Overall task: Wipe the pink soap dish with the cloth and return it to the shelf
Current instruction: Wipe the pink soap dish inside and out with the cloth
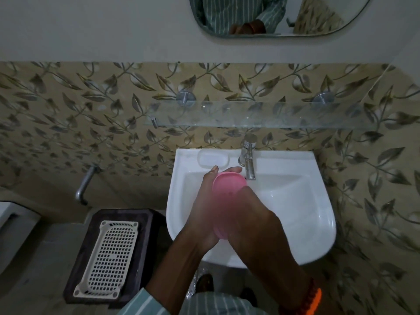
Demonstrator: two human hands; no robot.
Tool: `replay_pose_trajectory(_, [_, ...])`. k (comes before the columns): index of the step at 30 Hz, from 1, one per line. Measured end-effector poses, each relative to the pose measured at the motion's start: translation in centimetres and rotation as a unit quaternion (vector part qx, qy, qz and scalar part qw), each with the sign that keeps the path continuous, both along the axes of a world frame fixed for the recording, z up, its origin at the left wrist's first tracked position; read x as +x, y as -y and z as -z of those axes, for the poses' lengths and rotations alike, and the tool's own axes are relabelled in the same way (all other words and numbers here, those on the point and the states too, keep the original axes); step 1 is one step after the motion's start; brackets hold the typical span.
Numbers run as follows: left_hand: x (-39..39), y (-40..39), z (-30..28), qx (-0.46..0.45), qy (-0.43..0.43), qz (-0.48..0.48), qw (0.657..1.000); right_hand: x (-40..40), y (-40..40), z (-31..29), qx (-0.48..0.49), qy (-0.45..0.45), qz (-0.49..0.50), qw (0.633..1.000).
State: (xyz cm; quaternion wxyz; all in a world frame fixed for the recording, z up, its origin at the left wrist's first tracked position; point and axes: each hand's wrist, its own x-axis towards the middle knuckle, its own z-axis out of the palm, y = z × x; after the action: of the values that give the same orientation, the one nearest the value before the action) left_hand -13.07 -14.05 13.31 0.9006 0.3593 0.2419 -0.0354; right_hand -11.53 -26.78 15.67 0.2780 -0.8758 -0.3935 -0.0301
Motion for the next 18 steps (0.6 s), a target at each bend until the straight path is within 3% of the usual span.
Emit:
replay_pose_trajectory(2, [-0.3,-0.2,0.1,0.009,-0.005,0.005,1.000,-0.3,0.2,0.0,-0.019,-0.012,-0.033,0.999])
replay_pose_trajectory(7, [-0.7,0.5,0.5,0.032,-0.040,0.022,0.998,1.9,0.2,-0.4,0.025,0.022,0.004,0.999])
replay_pose_trajectory(10, [-0.5,0.0,0.2,0.047,-0.038,0.023,0.998,0.8,0.1,0.3,-0.003,0.032,-0.015,0.999])
replay_pose_trajectory(15, [-0.9,0.0,0.1,0.144,-0.084,0.060,0.984,3.4,0.6,-0.5,-0.036,0.082,-0.001,0.996])
replay_pose_trajectory(18, [-0.7,-0.8,-0.9,0.198,-0.100,0.085,0.971,2.3,0.9,-0.1,-0.089,0.103,-0.040,0.990])
